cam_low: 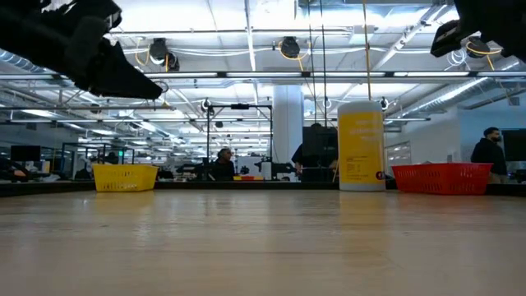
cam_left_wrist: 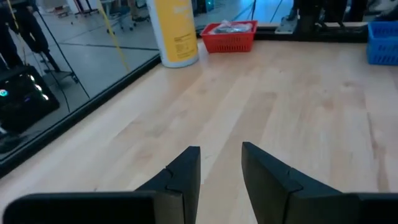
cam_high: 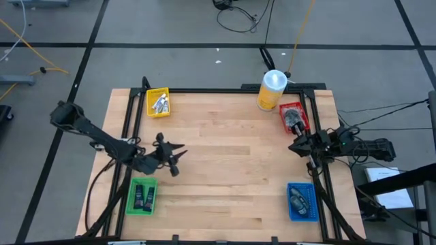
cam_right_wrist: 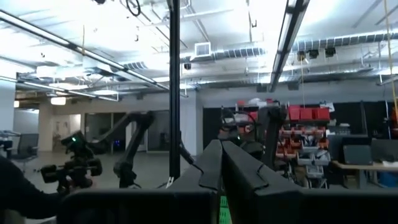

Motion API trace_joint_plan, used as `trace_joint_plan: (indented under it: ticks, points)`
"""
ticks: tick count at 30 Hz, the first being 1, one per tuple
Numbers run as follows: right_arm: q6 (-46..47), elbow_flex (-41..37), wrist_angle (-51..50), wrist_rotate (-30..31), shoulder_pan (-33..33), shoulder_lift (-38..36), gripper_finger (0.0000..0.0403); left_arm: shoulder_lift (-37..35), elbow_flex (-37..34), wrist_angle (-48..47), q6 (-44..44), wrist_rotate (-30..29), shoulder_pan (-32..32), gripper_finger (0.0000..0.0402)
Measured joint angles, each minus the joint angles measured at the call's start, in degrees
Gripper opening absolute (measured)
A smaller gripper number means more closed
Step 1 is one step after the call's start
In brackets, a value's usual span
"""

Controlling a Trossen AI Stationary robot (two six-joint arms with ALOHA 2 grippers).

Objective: Pick & Place Travel size toiletries
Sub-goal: Return to Home Position

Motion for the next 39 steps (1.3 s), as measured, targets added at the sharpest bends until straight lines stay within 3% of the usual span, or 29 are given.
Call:
trace_joint_plan:
  ticks: [7, 17, 23, 26, 28, 32, 34, 39]
  points:
    - [0.0, 0.0, -0.9, 0.0, 0.0, 0.8, 0.0003, -7.0, -4.5, -0.2, 5.3, 0.0, 0.0, 0.0117]
    - [0.0, 0.0, -1.3, 0.0, 0.0, 0.8, 0.0002, -7.3, -4.5, 0.0, 5.5, 0.1, 0.0, 0.0118]
    - [0.0, 0.0, -1.3, 0.0, 0.0, 0.8, 0.0004, -8.6, -4.5, -1.0, 0.1, 1.7, 0.0, 0.0117]
    - [0.0, 0.0, -1.3, 0.0, 0.0, 0.8, 0.0004, -12.9, -4.6, 5.2, 0.2, 3.4, 1.3, 0.0117]
    - [0.0, 0.0, -1.3, 0.0, 0.0, 0.8, 0.0004, -16.2, -5.6, 10.9, 8.1, 10.1, 3.7, 0.0118]
    - [0.0, 0.0, -1.3, 0.0, 0.0, 0.8, 0.0004, -21.8, -7.5, 13.6, 22.8, 34.0, 10.0, 0.0118]
    - [0.0, 0.0, -1.3, 0.0, 0.0, 0.8, 0.0004, -24.7, -9.0, 13.9, 23.0, 38.5, 13.0, 0.0118]
    - [0.0, 0.0, -1.3, 0.0, 0.0, 0.8, 0.0004, -33.9, -16.7, 13.6, 19.2, 42.1, 18.2, 0.0118]
